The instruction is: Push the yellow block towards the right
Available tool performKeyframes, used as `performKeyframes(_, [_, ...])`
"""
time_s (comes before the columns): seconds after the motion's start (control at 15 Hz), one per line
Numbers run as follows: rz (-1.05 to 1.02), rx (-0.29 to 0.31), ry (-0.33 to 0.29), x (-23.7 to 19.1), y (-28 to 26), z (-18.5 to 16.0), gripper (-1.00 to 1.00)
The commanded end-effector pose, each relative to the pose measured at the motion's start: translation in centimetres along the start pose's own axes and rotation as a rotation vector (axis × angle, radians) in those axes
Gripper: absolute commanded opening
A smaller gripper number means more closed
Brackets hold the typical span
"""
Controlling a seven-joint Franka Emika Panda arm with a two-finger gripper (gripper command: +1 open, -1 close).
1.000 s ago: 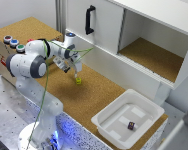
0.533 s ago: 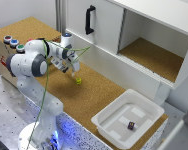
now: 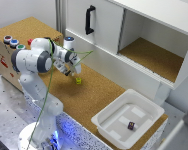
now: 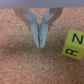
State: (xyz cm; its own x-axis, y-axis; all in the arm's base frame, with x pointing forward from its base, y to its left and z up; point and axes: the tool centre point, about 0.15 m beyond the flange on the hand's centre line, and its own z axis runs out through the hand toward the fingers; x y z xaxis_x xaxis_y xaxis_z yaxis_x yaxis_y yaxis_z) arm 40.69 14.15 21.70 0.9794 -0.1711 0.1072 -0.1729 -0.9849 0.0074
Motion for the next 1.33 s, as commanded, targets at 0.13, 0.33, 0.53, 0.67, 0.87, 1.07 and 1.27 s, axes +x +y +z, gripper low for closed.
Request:
performKeyframes(0.13, [-0.046,-0.013,-0.032,1.1,4.4,1.3,-1.0])
performKeyframes(0.33, [-0.059,-0.023,-0.065,0.4,6.0,1.8,-1.0])
performKeyframes(0.53, [-0.063,-0.027,-0.084,-0.1,6.8,2.0,-1.0])
performKeyframes(0.67, [-0.076,-0.029,-0.095,-0.5,7.2,2.1,-1.0])
performKeyframes(0.87, [-0.094,-0.021,-0.092,-1.1,7.6,1.5,-1.0])
performKeyframes(1.07, [-0.121,0.004,-0.072,-1.9,7.6,0.1,-1.0])
performKeyframes(1.27, [-0.14,0.025,-0.066,-3.2,7.3,-0.8,-1.0])
